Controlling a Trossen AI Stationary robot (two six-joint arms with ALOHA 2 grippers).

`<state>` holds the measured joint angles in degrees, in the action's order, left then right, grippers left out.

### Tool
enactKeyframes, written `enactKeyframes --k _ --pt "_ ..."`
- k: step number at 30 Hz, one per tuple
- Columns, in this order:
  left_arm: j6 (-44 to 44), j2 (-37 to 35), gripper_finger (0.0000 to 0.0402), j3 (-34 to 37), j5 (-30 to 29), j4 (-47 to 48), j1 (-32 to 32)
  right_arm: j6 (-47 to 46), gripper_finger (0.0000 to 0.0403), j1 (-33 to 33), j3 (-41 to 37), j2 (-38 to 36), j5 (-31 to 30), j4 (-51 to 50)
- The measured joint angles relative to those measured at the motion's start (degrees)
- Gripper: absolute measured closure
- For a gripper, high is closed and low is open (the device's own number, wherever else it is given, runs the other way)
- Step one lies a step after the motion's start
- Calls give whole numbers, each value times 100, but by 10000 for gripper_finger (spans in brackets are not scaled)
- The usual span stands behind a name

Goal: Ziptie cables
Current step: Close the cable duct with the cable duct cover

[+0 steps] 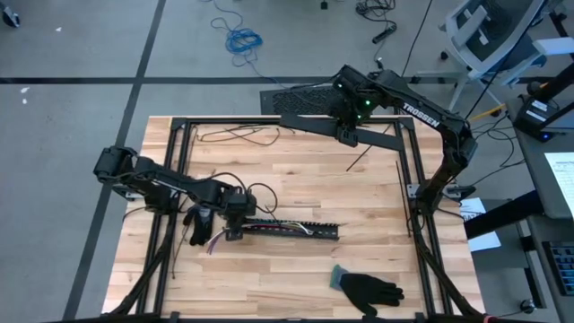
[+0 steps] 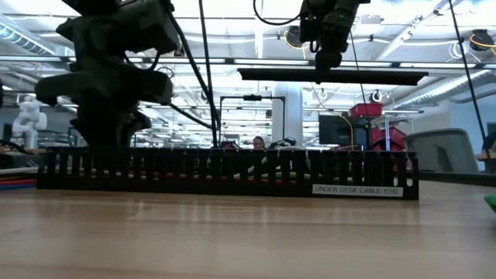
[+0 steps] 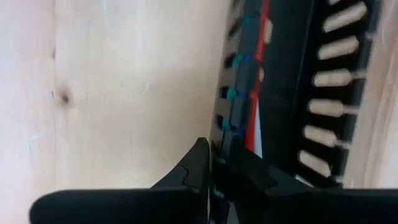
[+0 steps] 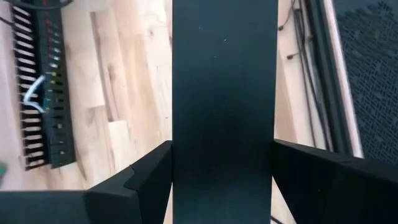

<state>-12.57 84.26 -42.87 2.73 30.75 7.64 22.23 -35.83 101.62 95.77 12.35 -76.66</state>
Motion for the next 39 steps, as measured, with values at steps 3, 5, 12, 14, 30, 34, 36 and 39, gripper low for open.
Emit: enactKeyframes --k 3,5,12,14,30,34,36,39 --pt "-202 -1 350 0 3 -51 0 -39 176 20 0 0 284 -2" --pt "-215 -1 350 0 1 -47 0 -40 176 80 0 0 349 -31" --pt "-353 -99 349 -102 -96 -55 -34 -151 176 554 0 0 387 -359" --pt "-362 -102 349 -144 -110 -86 -61 -240 176 757 0 0 405 -533" --pt "-129 -195 349 -157 -609 293 -439 -1704 176 2302 -29 2 411 -269" --pt "-56 -373 349 -157 -711 360 -640 -2224 176 2649 -406 3 417 173" --pt "-56 -492 349 -157 -734 361 -685 -2332 176 2839 -689 4 412 148" --pt "-61 -631 349 -157 -780 364 -696 -2459 176 3090 -1094 7 424 56"
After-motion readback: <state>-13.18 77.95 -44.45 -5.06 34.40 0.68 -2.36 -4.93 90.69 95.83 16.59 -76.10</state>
